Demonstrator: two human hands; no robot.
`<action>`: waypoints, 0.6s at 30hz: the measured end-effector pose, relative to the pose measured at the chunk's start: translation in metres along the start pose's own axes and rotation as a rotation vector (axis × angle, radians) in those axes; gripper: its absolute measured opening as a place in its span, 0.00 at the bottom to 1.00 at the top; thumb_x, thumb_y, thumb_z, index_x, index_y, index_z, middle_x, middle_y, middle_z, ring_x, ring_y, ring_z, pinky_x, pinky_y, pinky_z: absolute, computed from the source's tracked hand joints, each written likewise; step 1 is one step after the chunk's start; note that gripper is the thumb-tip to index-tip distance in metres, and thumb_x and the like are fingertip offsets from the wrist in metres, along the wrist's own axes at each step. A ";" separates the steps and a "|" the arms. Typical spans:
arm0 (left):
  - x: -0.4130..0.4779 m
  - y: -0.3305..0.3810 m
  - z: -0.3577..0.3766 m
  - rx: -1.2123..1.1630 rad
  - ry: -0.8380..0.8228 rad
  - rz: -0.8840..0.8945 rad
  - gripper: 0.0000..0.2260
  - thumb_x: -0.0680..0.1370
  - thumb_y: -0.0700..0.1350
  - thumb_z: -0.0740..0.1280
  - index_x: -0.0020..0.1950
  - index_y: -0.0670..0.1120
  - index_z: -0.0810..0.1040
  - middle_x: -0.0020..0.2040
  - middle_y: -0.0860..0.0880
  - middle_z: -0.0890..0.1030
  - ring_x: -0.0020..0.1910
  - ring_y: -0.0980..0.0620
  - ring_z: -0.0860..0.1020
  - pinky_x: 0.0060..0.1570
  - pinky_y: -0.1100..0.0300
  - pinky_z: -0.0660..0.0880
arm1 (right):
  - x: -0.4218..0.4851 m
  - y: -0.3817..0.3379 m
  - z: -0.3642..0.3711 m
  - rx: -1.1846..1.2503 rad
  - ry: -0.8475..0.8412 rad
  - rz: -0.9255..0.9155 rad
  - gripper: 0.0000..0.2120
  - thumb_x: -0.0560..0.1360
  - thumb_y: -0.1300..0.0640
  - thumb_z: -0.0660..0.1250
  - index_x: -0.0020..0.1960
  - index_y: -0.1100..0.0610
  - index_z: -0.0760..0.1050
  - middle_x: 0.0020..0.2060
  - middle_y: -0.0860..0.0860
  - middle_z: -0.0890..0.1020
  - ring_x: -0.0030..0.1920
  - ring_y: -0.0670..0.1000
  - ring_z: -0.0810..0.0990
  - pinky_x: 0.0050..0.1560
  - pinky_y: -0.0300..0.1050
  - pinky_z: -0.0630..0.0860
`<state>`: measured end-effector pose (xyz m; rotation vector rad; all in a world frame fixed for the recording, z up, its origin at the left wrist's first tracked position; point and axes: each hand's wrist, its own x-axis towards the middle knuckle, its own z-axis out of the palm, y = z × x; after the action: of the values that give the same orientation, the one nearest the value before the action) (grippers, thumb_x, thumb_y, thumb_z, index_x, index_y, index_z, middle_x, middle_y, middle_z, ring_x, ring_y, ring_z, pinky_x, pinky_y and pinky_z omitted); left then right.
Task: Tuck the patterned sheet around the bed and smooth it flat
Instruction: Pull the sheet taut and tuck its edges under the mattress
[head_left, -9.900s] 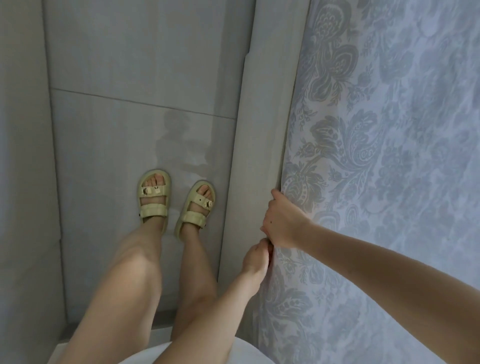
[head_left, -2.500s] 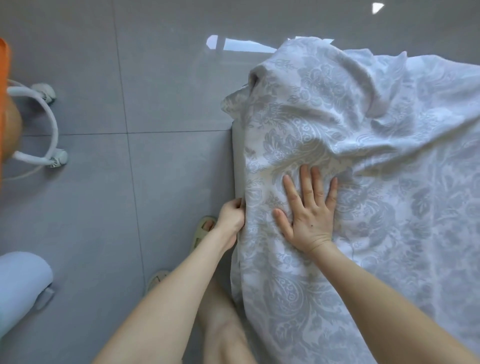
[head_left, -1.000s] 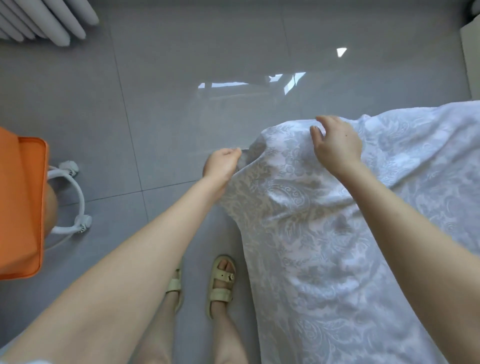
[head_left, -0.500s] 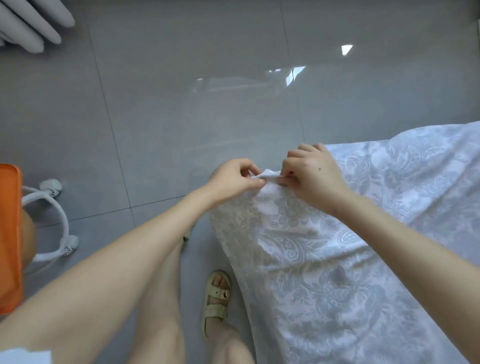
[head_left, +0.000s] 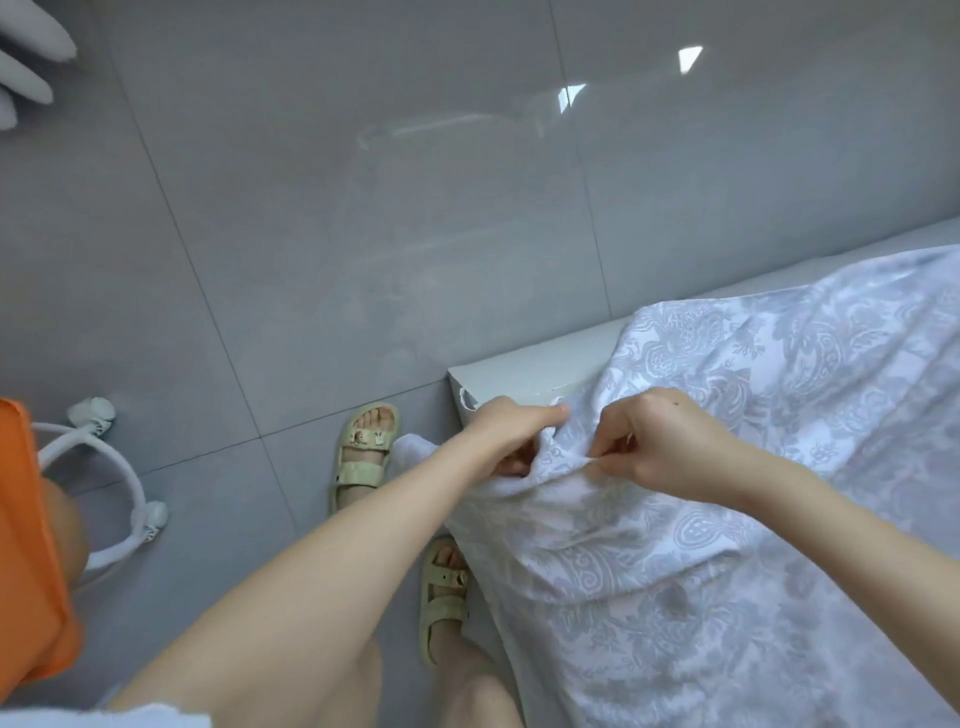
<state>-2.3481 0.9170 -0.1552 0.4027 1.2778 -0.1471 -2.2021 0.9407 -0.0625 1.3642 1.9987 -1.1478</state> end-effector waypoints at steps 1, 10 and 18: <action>0.006 0.004 0.002 0.071 0.057 0.030 0.18 0.72 0.48 0.69 0.28 0.45 0.65 0.23 0.49 0.67 0.21 0.51 0.66 0.23 0.66 0.63 | 0.005 0.000 -0.005 0.010 -0.036 0.018 0.03 0.69 0.57 0.74 0.42 0.54 0.84 0.37 0.46 0.84 0.37 0.42 0.75 0.43 0.36 0.69; -0.020 0.024 -0.062 -0.186 0.622 0.561 0.08 0.65 0.47 0.66 0.28 0.46 0.70 0.28 0.47 0.72 0.33 0.48 0.72 0.38 0.50 0.74 | -0.003 0.001 -0.014 0.110 0.011 0.038 0.04 0.73 0.55 0.70 0.45 0.50 0.84 0.39 0.39 0.81 0.36 0.34 0.73 0.40 0.28 0.67; -0.020 0.019 -0.075 -0.263 0.955 0.620 0.15 0.74 0.41 0.68 0.30 0.49 0.66 0.28 0.52 0.69 0.32 0.52 0.69 0.36 0.59 0.67 | 0.001 0.022 0.005 -0.128 0.491 0.115 0.03 0.73 0.59 0.70 0.45 0.58 0.82 0.40 0.52 0.83 0.43 0.58 0.81 0.35 0.50 0.77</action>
<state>-2.4155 0.9601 -0.1495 0.6556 1.9969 0.8228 -2.1826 0.9411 -0.0746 1.7947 2.2334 -0.6611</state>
